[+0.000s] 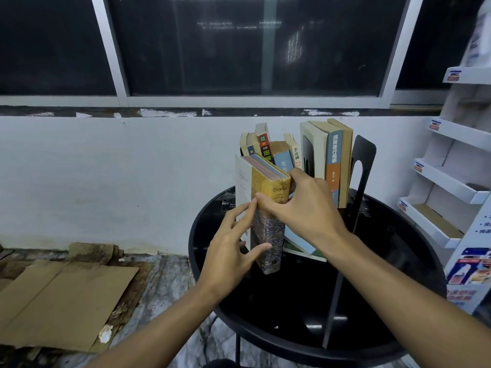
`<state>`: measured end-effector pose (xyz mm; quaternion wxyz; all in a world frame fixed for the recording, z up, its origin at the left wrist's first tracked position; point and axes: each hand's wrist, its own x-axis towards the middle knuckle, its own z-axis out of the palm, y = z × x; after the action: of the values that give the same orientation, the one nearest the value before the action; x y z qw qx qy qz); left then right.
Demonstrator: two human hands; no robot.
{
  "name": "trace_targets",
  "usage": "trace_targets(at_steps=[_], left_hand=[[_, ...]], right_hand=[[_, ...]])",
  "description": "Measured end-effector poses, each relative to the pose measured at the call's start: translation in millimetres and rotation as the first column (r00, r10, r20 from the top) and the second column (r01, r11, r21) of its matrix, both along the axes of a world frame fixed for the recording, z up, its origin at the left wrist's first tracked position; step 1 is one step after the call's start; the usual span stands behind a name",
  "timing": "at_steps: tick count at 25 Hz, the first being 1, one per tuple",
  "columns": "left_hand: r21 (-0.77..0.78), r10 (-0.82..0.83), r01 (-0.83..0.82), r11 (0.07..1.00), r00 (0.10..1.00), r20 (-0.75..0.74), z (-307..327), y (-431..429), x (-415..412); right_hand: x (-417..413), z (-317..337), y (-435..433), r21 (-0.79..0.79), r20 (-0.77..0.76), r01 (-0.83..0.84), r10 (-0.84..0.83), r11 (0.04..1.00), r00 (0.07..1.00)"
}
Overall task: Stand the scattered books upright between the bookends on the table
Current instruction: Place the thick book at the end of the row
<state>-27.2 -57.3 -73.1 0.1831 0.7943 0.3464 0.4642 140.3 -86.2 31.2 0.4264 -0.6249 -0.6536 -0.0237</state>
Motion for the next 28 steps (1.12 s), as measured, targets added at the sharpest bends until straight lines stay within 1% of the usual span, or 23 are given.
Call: trace_targets(at_steps=[8, 13, 16, 18, 21, 24, 28], left_hand=[[-0.023, -0.075, 0.076, 0.997, 0.997, 0.012, 16, 2, 4], [0.001, -0.053, 0.053, 0.999, 0.998, 0.020, 35, 18, 8], [0.053, -0.044, 0.044, 0.998, 0.999, -0.015, 48, 35, 18], [0.062, -0.044, 0.046, 0.997, 0.998, -0.034, 56, 47, 29], [0.077, -0.042, 0.051, 0.996, 0.992, -0.116, 67, 64, 50], [0.136, -0.029, 0.058, 0.989, 0.978, -0.207, 82, 80, 77], [0.184, -0.044, 0.098, 0.978, 0.960, -0.276, 107, 98, 122]], right_hand=[[7, 3, -1, 0.063, 0.008, 0.062, -0.063, 0.996, 0.998], [30, 17, -11, 0.134, -0.023, 0.093, -0.090, 0.987, 0.996], [49, 30, -19, 0.175, -0.035, 0.125, -0.121, 0.977, 0.992], [63, 38, -24, 0.193, -0.030, 0.144, -0.141, 0.971, 0.990], [84, 48, -34, 0.218, -0.016, 0.159, -0.159, 0.963, 0.987], [110, 53, -40, 0.209, 0.034, 0.218, -0.230, 0.953, 0.973], [143, 56, -43, 0.205, 0.059, 0.301, -0.319, 0.931, 0.946]])
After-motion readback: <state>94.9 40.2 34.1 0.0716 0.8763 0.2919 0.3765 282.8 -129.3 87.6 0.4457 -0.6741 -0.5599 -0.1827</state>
